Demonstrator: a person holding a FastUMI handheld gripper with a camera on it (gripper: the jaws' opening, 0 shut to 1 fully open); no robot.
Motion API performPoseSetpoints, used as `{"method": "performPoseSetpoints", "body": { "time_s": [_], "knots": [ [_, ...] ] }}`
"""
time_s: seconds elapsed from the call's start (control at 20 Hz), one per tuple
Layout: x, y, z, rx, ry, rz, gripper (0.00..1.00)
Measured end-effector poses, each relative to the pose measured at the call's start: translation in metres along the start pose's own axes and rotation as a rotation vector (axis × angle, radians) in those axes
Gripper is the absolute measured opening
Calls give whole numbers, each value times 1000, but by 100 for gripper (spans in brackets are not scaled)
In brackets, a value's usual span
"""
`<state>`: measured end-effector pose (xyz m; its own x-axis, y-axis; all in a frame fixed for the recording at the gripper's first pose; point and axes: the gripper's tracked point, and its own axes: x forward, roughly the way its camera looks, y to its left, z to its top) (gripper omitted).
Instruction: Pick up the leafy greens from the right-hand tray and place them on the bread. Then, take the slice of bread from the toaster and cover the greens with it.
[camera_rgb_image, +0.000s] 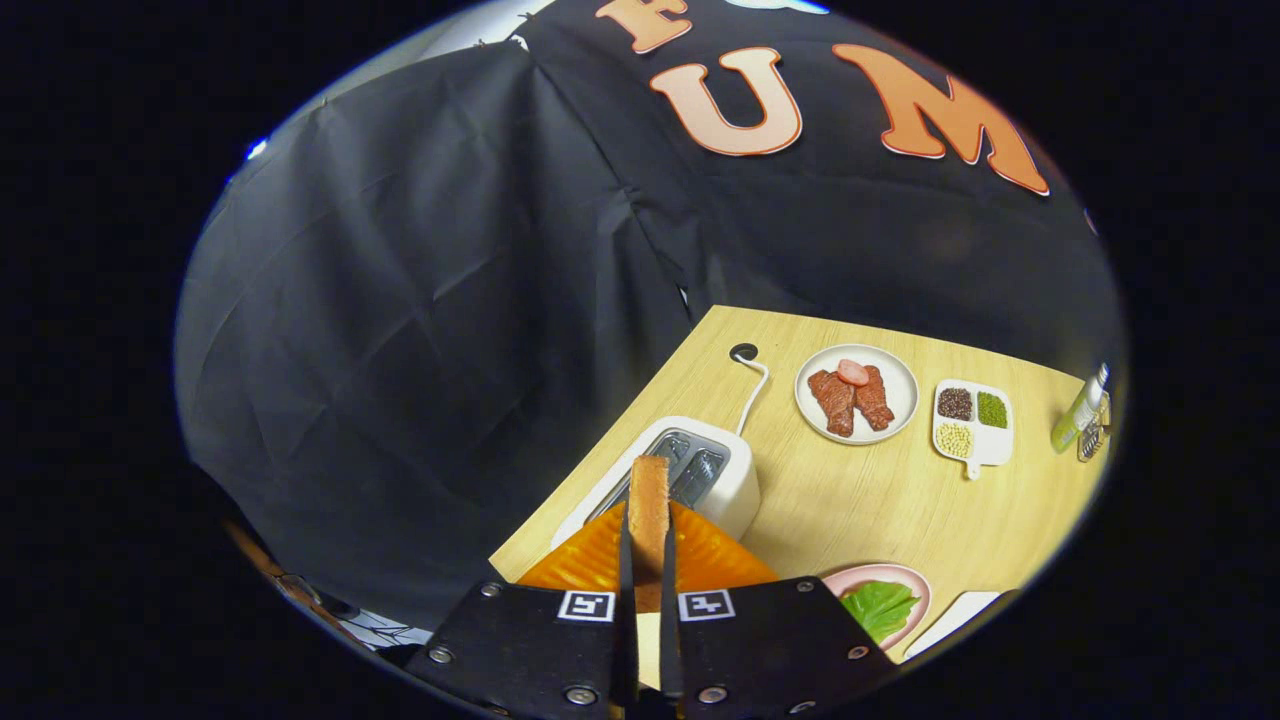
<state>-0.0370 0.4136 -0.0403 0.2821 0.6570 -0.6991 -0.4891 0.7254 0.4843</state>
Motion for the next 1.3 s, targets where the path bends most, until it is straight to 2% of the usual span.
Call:
{"method": "performPoseSetpoints", "body": {
  "time_s": [0.2, 0.45, 0.65, 0.8, 1.3],
  "knots": [
    [-22, -8, -16, 32, -29, 35, 9],
    [-38, -36, -37, 29, -78, 14, 9],
    [-44, -55, -62, 68, -73, 33, 9],
    [-45, -78, -76, 79, -85, 3, 9],
    [-40, -136, -133, 252, -47, -14, 9]
  ]
}}
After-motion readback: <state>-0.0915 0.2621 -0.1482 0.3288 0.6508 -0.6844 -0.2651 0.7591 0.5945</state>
